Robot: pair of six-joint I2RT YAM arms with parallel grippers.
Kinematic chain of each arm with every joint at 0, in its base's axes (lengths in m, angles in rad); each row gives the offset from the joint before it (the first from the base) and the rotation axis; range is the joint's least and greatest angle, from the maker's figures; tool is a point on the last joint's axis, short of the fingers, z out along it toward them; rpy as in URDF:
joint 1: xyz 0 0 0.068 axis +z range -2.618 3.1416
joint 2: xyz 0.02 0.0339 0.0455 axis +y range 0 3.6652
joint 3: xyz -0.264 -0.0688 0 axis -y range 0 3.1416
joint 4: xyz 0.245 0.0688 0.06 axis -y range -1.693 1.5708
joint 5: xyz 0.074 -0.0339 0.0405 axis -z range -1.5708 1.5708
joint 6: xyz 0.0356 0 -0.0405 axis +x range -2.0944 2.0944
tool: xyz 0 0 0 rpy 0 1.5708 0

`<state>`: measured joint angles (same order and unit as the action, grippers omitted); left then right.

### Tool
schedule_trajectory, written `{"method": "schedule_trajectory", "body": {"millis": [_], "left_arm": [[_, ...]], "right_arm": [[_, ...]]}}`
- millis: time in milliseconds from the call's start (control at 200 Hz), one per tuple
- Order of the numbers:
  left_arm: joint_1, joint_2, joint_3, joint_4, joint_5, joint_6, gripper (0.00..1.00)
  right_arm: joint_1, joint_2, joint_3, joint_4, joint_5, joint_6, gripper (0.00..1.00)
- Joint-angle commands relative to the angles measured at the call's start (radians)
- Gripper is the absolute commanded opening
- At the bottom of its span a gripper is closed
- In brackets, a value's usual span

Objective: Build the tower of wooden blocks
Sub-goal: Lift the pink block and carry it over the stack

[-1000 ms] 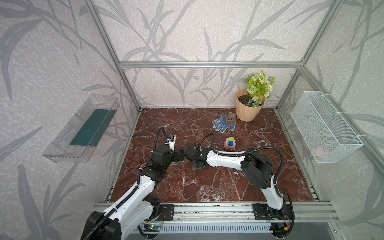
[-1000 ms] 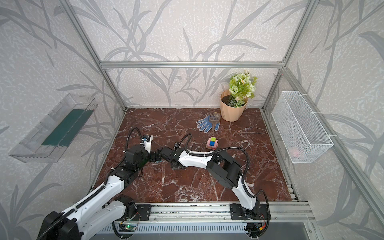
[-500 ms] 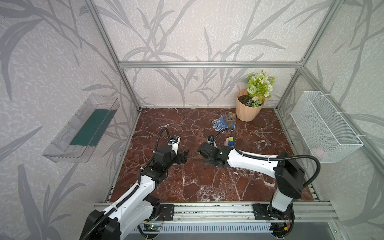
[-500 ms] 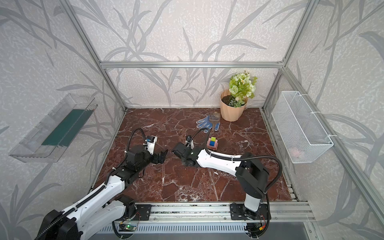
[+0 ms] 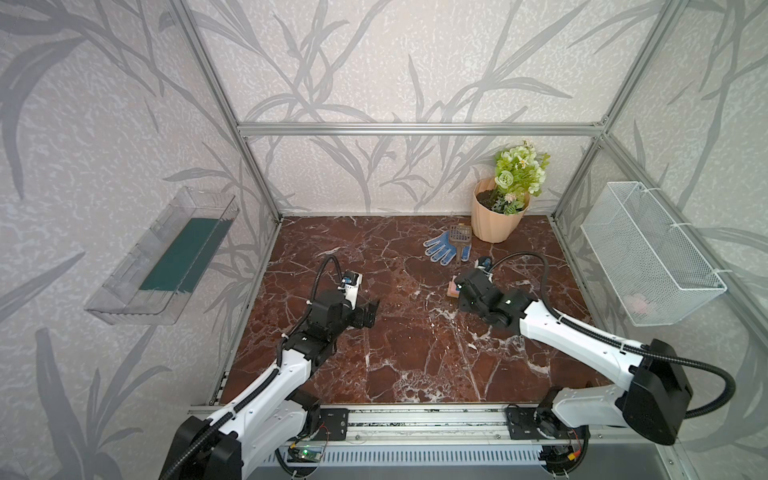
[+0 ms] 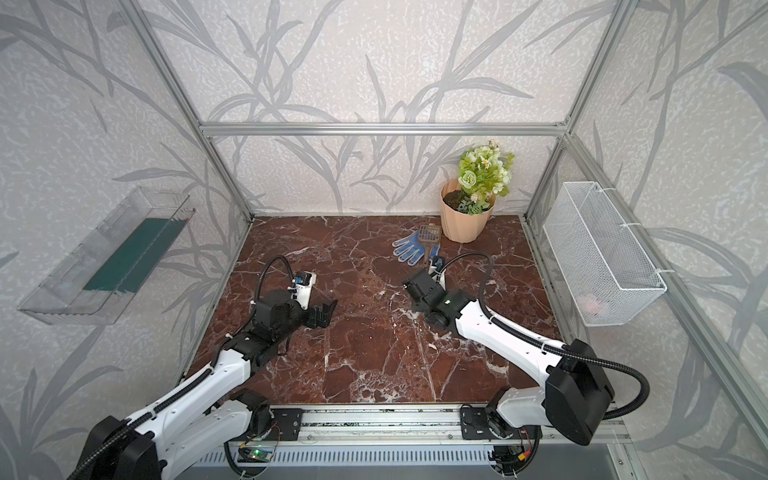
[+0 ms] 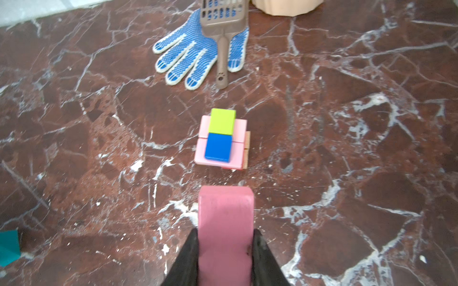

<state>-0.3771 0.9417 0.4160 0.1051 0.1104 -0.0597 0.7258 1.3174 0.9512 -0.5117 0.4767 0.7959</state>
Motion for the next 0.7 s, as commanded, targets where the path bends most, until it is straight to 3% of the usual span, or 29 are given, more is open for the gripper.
{"method": "schedule_trajectory", "body": {"millis": [0,305,695], "left_arm": [[-0.002,0.011,0.023,0.001,0.023,0.024,0.99],[-0.002,0.009,0.023,0.001,0.021,0.023,0.99],[-0.003,0.005,0.021,0.003,0.021,0.023,0.99]], "right_arm": [[-0.045,-0.048,-0.023,0.006,-0.023,-0.011,0.16],[-0.136,-0.019,0.029,-0.025,-0.107,-0.030,0.13],[-0.175,0.274,0.260,-0.091,-0.176,-0.060,0.08]]}}
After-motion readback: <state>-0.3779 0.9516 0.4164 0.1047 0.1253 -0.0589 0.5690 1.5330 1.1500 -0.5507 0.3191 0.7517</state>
